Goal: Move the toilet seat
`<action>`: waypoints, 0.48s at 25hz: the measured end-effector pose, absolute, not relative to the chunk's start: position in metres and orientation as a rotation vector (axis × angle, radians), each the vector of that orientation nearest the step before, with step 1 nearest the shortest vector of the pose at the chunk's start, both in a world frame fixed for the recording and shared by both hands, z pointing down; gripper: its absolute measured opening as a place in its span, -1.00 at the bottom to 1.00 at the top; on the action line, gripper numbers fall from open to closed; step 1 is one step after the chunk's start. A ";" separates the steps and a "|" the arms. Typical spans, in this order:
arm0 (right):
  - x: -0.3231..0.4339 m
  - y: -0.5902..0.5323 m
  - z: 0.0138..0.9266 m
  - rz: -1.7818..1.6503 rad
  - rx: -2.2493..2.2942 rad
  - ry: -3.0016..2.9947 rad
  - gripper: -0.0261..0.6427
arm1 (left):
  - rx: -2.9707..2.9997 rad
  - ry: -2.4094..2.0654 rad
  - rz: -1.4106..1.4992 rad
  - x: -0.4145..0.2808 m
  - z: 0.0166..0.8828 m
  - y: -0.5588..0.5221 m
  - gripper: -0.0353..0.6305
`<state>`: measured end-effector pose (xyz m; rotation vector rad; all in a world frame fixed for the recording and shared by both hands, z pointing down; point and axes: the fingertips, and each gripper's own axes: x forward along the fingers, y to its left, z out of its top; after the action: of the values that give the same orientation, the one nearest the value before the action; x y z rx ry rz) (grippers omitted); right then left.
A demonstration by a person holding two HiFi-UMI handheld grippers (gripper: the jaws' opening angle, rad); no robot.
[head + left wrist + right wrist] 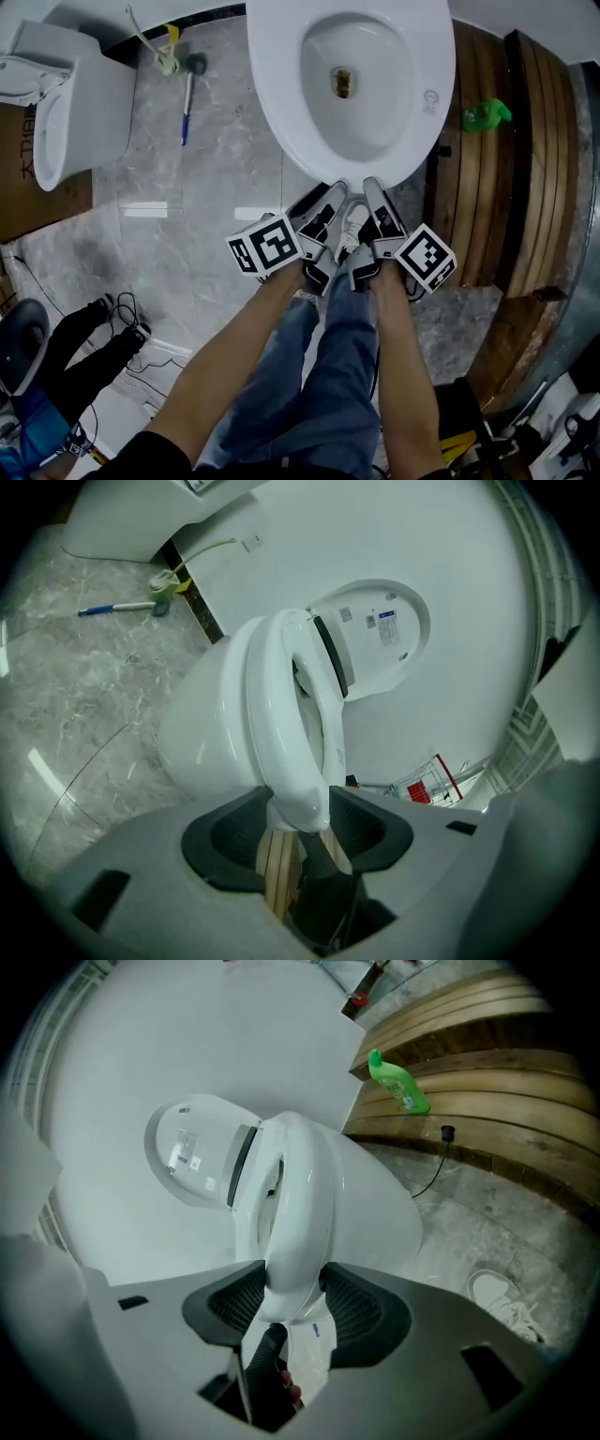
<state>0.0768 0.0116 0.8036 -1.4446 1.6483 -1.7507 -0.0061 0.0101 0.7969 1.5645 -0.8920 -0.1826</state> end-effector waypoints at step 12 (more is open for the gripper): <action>0.080 0.021 0.785 -1.802 -1.453 1.552 -0.41 | 1.538 -0.842 -0.211 0.003 0.784 0.002 -0.30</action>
<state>0.0796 0.0207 0.7849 -1.4532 1.5523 -1.8018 0.0028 0.0019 0.7843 1.5385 -0.8420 -0.2111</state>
